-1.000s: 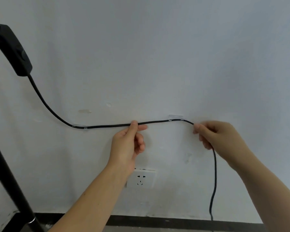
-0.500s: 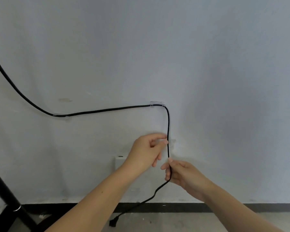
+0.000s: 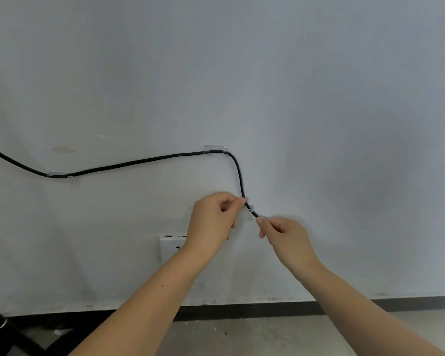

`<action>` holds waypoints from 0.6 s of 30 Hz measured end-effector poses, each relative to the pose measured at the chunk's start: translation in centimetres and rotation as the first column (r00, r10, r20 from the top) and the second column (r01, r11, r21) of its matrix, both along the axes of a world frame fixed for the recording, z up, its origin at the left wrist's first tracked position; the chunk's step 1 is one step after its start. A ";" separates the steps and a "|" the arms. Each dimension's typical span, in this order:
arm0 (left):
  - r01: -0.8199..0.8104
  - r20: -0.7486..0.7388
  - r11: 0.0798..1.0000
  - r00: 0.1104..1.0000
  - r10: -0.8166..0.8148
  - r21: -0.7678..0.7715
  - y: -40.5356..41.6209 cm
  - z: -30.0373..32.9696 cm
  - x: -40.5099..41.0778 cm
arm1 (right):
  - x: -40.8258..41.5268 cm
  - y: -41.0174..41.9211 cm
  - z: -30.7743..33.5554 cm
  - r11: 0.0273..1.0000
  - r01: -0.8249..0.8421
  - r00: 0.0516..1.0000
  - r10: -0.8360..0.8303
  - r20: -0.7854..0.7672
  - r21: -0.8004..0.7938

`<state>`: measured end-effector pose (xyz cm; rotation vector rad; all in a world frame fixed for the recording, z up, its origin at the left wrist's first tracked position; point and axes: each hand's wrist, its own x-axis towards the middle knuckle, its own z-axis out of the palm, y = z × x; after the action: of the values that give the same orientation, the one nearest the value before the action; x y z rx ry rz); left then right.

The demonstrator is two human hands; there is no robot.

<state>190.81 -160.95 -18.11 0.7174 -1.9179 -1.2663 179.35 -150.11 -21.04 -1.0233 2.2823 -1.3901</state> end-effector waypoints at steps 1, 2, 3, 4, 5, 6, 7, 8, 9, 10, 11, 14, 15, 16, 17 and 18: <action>0.009 0.010 1.000 1.000 -0.009 0.001 0.0 0.0 -0.2 | -0.1 0.1 -0.2 1.000 0.001 0.999 -0.001 -0.046 -0.013; 0.018 0.019 1.000 1.000 -0.018 0.003 0.0 -0.1 -0.3 | -0.2 0.1 -0.5 1.000 -0.002 0.998 0.001 -0.064 -0.024; 0.025 0.027 1.000 0.999 -0.025 0.004 0.0 -0.1 -0.5 | -0.2 0.2 -1.0 1.000 -0.014 0.999 0.013 -0.047 -0.027; 0.028 0.033 1.000 0.999 -0.028 0.005 0.0 -0.1 -0.6 | -0.2 0.4 -1.6 0.999 -0.039 0.999 0.039 0.006 -0.022; 0.029 0.036 1.000 0.999 -0.030 0.010 0.0 -0.1 -0.7 | 0.0 0.5 -2.2 0.997 -0.079 0.993 0.080 0.087 -0.009; 0.032 0.037 0.999 0.999 -0.032 0.019 -0.1 -0.1 -0.7 | 0.3 0.7 -2.9 0.992 -0.129 0.975 0.125 0.184 0.006; 0.035 0.040 0.999 0.999 -0.036 0.029 -0.1 -0.1 -0.7 | 0.6 0.7 -3.5 0.985 -0.173 0.947 0.162 0.279 0.014; 0.040 0.043 0.998 0.998 -0.042 0.038 -0.3 0.0 -0.6 | 1.0 0.6 -3.9 0.979 -0.201 0.918 0.183 0.352 0.016; 0.046 0.044 0.998 0.998 -0.048 0.044 -0.4 0.1 -0.5 | 1.4 0.3 -4.2 0.977 -0.214 0.897 0.191 0.400 0.014; 0.053 0.042 0.997 0.998 -0.055 0.047 -0.6 0.1 -0.3 | 1.8 -0.1 -4.4 0.975 -0.223 0.880 0.196 0.433 0.010; 0.059 0.038 0.997 0.997 -0.061 0.051 -0.8 0.2 0.0 | 2.3 -0.5 -4.5 0.972 -0.233 0.861 0.207 0.465 -0.001; 0.065 0.042 0.996 0.997 -0.067 0.055 -1.5 0.2 1.3 | 3.9 -2.0 -4.4 0.968 -0.247 0.815 0.232 0.530 -0.044; 0.066 0.053 0.996 0.996 -0.068 0.053 -1.8 0.1 1.9 | 4.3 -2.4 -4.3 0.968 -0.245 0.811 0.232 0.536 -0.050; 0.068 0.070 0.996 0.995 -0.071 0.054 -2.2 0.0 2.6 | 4.5 -2.7 -4.2 0.968 -0.244 0.811 0.232 0.537 -0.050; 0.078 0.106 0.995 0.991 -0.084 0.058 -2.6 -0.2 3.3 | 4.7 -2.8 -4.2 0.968 -0.249 0.811 0.233 0.536 -0.043; 0.103 0.171 0.992 0.979 -0.113 0.067 -2.9 -0.5 4.0 | 4.8 -2.8 -4.2 0.964 -0.264 0.812 0.235 0.534 -0.024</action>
<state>194.85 -163.89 -18.58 0.7854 -2.0932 -1.3695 184.14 -152.89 -25.24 -0.7601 1.6984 -1.2942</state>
